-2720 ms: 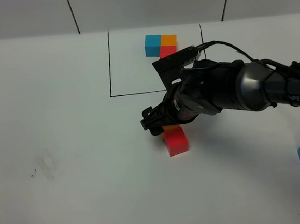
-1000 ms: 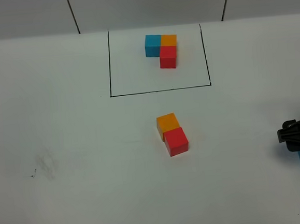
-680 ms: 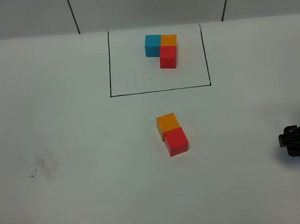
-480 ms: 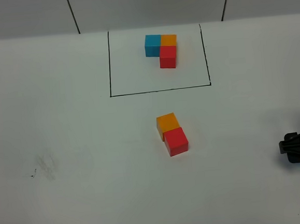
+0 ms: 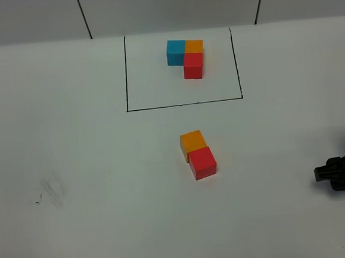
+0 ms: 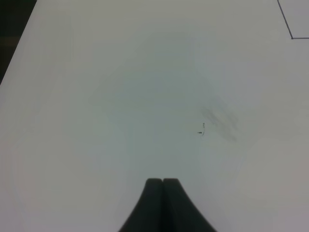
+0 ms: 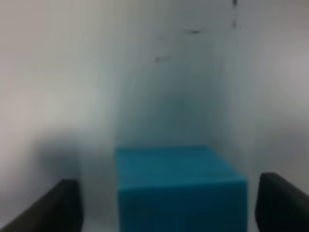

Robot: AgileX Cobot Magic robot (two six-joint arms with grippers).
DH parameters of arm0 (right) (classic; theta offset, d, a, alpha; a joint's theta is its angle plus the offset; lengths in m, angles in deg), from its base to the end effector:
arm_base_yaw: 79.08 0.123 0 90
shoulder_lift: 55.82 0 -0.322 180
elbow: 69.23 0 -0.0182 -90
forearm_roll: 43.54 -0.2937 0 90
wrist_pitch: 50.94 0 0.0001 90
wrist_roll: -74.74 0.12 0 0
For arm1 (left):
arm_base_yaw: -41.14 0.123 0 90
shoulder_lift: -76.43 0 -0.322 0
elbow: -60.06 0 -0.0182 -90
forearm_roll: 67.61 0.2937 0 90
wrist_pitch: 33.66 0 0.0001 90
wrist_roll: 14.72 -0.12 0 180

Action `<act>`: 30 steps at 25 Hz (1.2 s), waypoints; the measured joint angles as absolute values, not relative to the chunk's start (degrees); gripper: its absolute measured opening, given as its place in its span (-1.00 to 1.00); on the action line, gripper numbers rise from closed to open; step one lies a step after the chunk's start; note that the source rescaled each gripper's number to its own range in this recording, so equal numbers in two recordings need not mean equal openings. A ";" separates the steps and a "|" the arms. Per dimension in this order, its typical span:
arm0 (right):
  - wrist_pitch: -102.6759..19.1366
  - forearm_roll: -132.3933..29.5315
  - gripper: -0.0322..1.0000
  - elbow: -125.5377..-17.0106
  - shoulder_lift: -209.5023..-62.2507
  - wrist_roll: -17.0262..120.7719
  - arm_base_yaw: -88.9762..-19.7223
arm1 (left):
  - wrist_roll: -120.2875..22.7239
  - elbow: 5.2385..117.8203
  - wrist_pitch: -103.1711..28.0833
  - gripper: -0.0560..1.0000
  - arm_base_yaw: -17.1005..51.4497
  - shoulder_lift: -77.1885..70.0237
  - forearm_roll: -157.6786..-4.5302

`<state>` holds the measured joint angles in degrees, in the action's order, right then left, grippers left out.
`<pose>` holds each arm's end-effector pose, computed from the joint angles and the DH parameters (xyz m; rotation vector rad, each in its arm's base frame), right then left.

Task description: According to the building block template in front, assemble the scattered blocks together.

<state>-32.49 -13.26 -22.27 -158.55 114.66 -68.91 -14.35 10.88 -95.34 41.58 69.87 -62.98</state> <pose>0.2632 0.0277 0.0779 0.0479 2.8639 -0.1606 0.0188 0.0087 0.2851 -0.0195 2.0480 0.0975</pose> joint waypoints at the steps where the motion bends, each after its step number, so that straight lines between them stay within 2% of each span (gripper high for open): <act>1: -33.76 -13.26 0.16 -22.27 -159.01 114.66 -68.91 | -14.35 10.88 -95.34 -0.89 41.58 69.87 -62.98; 2: -34.95 -13.26 -0.04 -22.27 -159.34 114.66 -68.91 | -14.35 10.88 -95.34 -0.89 41.58 69.87 -62.98; 14: -38.51 -12.82 -0.06 -22.79 -159.83 112.23 -67.68 | -14.35 10.88 -95.34 -0.89 41.58 69.87 -62.98; 18: -37.33 -13.10 -0.06 -23.43 -158.23 111.35 -63.98 | -14.35 10.88 -95.34 -0.89 41.58 69.87 -62.98; 22: -30.51 -13.27 -0.06 -27.97 -153.25 108.08 -58.93 | -14.35 10.88 -95.34 -0.89 41.58 69.87 -62.98; 30: -18.58 -16.41 -0.06 -42.39 -148.31 90.30 -48.60 | -14.35 10.88 -95.34 -0.89 41.58 69.87 -62.98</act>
<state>-18.58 -16.41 -42.39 -148.31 90.30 -48.60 -14.35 10.88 -95.34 41.58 69.87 -62.98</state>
